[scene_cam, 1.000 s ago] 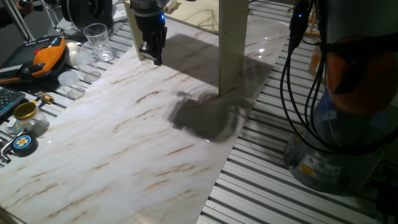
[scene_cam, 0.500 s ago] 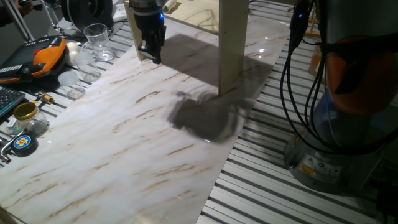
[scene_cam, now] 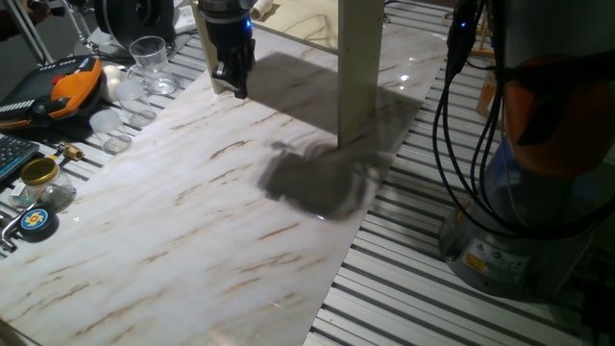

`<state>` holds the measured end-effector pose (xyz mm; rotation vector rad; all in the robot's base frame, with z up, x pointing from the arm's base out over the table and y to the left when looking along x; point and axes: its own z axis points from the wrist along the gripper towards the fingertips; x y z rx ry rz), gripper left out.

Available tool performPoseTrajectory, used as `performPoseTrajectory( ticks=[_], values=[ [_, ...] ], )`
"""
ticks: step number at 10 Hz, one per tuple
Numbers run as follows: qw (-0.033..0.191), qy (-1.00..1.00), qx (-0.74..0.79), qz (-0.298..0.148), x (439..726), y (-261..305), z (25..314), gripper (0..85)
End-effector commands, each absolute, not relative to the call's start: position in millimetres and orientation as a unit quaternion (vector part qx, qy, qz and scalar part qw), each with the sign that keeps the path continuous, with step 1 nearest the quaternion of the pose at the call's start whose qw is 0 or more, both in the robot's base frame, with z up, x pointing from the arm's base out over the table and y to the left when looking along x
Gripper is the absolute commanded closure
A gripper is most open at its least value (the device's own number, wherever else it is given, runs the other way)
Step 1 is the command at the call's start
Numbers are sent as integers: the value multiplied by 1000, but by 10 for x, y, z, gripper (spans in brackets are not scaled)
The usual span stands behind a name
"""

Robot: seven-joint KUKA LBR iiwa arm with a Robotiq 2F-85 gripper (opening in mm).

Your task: Put the object on the shelf

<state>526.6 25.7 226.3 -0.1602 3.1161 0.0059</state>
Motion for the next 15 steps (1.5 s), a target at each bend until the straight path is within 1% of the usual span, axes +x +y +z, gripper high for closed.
performPoseTrajectory(
  ticks=[1, 2, 5, 7, 8, 11, 15],
  values=[
    [10, 999, -49, 2, 5263, 269, 2259, 850],
    [13, 999, -48, -4, 5272, 270, 2263, 850],
    [15, 999, -49, -6, 5285, 269, 2253, 850],
    [10, 999, -52, -3, 5312, 250, 2230, 850],
    [11, 999, -52, -8, 5318, 235, 2222, 850],
    [12, 998, -55, -4, 5354, 193, 2212, 850],
    [6, 998, -62, 0, 5352, 167, 2235, 850]
  ],
)
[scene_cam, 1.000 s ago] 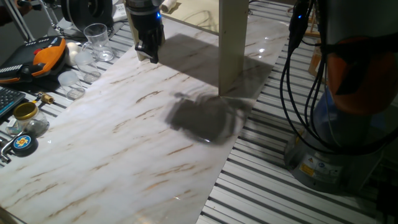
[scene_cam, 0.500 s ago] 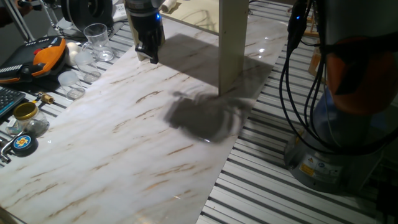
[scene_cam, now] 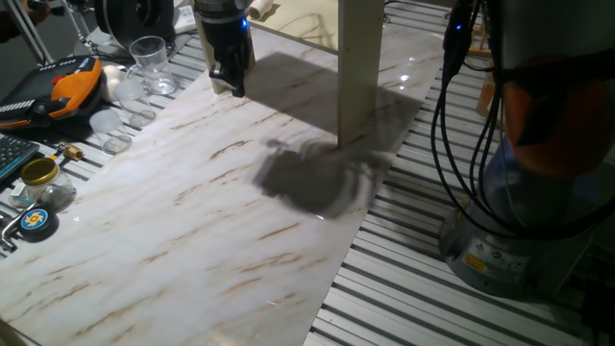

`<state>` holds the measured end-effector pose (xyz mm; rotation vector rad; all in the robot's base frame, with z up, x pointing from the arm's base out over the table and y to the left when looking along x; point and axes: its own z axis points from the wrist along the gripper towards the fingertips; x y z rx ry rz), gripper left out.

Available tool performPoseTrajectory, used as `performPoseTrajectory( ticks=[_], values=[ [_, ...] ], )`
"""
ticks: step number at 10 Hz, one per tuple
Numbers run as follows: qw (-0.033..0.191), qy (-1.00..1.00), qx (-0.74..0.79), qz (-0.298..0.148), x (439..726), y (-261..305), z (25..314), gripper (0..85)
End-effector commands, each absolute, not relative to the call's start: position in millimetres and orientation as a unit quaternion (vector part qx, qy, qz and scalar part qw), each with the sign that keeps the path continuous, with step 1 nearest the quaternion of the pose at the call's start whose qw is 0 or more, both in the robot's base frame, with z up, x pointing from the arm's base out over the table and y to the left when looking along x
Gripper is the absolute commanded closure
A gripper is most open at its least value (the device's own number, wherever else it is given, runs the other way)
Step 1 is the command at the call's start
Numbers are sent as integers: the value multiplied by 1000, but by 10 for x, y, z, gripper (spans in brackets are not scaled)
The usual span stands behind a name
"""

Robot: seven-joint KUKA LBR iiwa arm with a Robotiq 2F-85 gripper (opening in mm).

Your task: Put the object on the shelf

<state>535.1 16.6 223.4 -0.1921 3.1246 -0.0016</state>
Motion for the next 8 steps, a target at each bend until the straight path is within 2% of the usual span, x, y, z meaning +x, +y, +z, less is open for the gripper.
performPoseTrajectory(
  ticks=[1, 8],
  values=[
    [6, 998, -63, -1, 5351, 158, 2237, 850],
    [5, 998, -65, 0, 5351, 132, 2252, 850]
  ],
)
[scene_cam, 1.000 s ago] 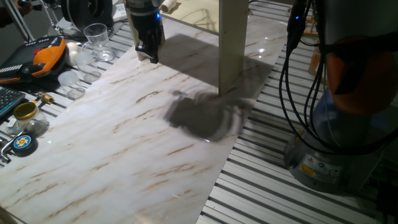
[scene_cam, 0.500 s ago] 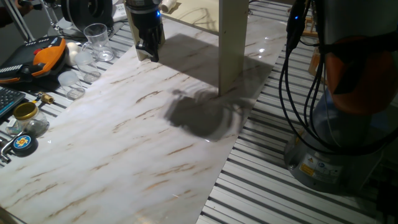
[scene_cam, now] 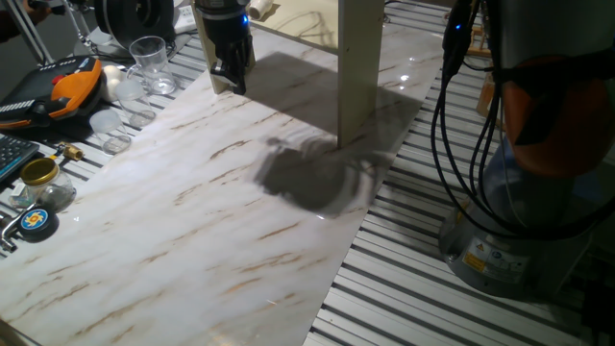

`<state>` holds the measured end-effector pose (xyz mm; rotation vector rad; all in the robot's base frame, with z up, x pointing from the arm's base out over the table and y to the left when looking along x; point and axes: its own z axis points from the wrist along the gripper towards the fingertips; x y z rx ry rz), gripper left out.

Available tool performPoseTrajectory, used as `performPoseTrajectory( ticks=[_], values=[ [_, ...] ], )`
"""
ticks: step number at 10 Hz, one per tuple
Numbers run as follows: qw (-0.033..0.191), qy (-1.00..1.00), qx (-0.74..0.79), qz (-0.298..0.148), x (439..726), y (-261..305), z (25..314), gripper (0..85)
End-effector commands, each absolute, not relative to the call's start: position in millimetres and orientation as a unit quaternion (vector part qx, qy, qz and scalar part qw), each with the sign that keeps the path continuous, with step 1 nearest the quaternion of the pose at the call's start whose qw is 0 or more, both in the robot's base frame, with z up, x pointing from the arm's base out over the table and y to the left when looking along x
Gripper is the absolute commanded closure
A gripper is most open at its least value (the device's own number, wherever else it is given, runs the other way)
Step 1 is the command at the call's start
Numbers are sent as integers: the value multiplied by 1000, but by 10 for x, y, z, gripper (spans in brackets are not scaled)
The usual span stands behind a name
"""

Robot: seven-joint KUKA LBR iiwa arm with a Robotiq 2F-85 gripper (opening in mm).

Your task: Put the object on the shelf

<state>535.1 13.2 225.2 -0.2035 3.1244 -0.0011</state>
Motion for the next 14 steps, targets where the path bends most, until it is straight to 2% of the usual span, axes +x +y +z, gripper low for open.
performPoseTrajectory(
  ticks=[1, 14],
  values=[
    [5, 998, -65, 0, 5349, 132, 2250, 850],
    [8, 998, -64, 3, 5323, 99, 2238, 850]
  ],
)
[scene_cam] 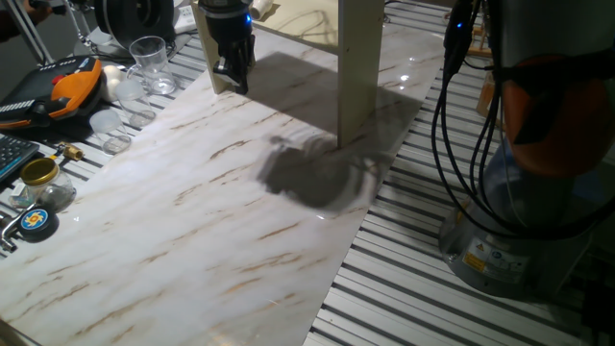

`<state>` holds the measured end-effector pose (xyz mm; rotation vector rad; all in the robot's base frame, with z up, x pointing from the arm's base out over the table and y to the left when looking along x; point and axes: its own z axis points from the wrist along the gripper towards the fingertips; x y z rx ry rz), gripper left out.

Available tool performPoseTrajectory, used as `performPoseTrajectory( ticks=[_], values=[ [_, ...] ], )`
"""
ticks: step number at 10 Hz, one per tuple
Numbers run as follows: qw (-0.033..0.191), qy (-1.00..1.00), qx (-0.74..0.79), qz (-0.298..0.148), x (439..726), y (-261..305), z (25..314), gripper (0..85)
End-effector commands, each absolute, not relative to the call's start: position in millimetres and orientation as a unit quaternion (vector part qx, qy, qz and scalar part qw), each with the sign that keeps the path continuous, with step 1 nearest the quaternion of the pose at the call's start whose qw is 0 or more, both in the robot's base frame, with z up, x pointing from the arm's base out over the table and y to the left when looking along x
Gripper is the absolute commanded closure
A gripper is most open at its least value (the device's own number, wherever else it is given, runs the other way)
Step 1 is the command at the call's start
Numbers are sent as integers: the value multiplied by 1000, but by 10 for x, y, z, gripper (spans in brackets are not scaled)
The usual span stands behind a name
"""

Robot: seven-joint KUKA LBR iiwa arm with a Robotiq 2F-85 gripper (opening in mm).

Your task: Put the object on the shelf

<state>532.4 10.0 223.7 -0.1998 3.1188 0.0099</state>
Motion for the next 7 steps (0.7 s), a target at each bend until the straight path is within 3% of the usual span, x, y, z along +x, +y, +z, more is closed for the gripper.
performPoseTrajectory(
  ticks=[1, 7],
  values=[
    [10, 998, -64, 1, 5324, 96, 2235, 850],
    [11, 998, -65, 2, 5309, 74, 2222, 850]
  ],
)
